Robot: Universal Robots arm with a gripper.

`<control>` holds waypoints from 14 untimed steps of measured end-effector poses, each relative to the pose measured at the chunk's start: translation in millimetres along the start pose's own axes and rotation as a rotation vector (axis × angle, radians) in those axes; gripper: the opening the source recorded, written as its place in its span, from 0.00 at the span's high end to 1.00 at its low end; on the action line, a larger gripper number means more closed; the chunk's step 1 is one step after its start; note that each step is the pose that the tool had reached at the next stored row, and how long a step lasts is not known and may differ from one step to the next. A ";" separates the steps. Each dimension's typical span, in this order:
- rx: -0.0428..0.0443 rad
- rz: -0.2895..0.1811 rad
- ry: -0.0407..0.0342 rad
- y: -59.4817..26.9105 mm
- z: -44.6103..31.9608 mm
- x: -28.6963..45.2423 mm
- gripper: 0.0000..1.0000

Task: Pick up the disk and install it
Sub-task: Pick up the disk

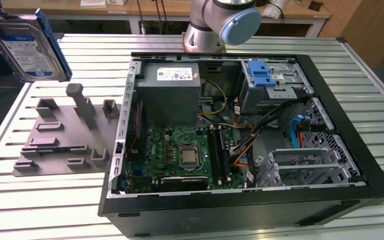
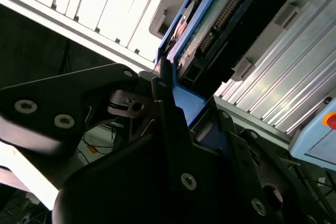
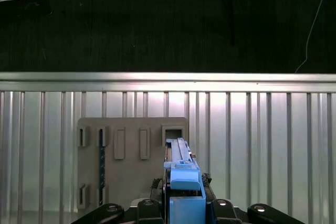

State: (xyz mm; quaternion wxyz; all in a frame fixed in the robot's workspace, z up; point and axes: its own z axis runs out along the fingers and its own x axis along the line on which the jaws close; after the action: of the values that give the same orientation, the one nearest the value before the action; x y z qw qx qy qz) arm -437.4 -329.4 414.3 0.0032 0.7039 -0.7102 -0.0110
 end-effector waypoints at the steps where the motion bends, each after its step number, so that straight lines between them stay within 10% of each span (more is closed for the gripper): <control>1: 0.0000 0.000 0.0000 0.0 -1.4 0.0 0.64; 14: 0.0001 0.000 0.0000 0.3 -15.5 -0.2 0.64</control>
State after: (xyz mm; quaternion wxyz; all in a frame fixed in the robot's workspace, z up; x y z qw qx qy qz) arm -437.4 -329.5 429.8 0.0032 0.7039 -0.7102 -0.0110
